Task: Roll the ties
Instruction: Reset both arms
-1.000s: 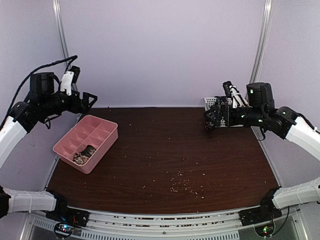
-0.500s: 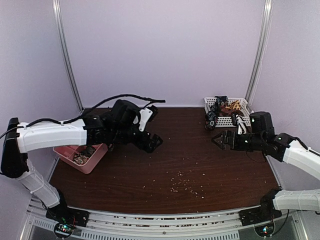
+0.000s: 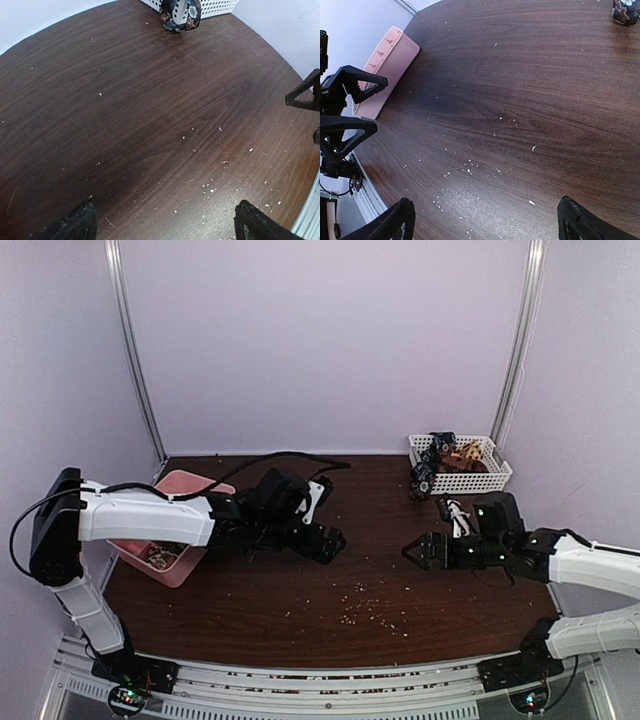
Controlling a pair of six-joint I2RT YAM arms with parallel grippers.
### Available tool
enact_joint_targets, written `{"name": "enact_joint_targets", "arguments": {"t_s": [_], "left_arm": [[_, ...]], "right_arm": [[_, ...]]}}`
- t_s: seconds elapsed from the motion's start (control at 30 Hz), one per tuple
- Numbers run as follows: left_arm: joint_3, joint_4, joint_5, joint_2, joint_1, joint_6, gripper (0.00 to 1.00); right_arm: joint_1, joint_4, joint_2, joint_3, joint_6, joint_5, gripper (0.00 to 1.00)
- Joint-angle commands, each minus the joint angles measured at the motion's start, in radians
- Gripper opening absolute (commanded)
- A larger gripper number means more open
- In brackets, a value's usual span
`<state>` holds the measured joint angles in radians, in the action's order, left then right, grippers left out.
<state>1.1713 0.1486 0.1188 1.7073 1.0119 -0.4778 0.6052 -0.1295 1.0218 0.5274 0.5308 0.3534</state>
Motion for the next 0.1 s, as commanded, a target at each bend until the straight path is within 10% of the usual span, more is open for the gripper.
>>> {"name": "enact_joint_targets", "arguments": {"t_s": [0.0, 0.07], "left_arm": [[-0.016, -0.070, 0.027, -0.019, 0.005, -0.016, 0.98], [-0.015, -0.069, 0.041, -0.025, 0.005, -0.013, 0.98]], "right_arm": [[0.006, 0.029, 0.026, 0.044, -0.022, -0.039, 0.99], [0.005, 0.019, 0.034, 0.066, -0.035, -0.053, 0.99]]}}
